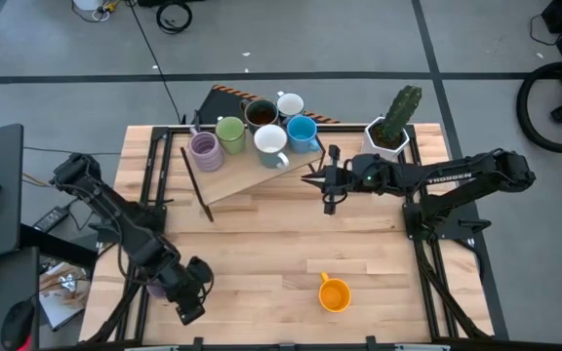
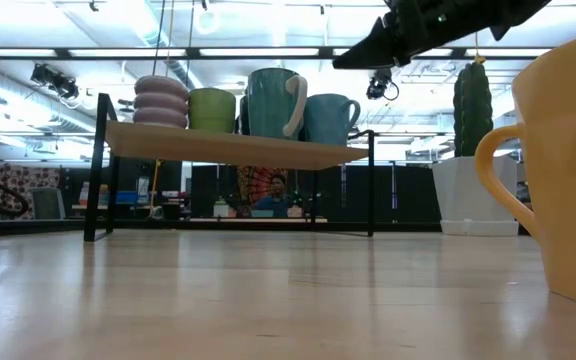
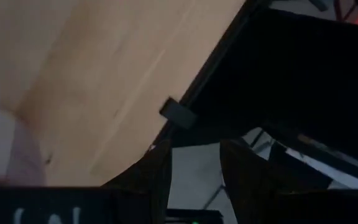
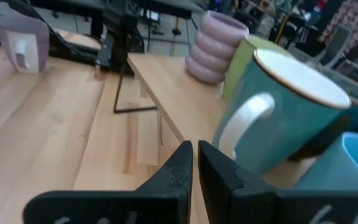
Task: Place coffee mugs
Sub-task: Put the stripe purple mug on the shelf
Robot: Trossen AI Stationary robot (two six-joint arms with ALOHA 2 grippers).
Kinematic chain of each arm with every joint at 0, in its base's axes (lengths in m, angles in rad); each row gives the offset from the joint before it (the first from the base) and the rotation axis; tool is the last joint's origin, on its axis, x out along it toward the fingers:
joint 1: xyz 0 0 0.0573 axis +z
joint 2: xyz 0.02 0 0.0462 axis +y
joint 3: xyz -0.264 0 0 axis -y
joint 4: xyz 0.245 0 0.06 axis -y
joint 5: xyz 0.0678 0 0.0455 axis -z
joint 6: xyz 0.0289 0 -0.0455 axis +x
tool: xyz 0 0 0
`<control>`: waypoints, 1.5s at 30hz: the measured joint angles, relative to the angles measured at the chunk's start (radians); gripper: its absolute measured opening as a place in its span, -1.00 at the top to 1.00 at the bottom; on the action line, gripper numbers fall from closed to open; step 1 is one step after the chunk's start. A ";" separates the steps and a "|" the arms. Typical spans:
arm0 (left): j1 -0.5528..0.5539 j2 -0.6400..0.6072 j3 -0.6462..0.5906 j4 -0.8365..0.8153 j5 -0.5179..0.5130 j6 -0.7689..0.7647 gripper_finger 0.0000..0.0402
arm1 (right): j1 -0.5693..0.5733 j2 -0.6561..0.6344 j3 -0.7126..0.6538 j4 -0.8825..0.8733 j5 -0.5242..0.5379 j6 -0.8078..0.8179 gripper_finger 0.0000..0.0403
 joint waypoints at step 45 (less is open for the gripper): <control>-0.129 0.228 0.140 -0.507 -0.181 -0.337 0.25 | -0.025 0.000 -0.040 0.067 -0.040 0.010 0.85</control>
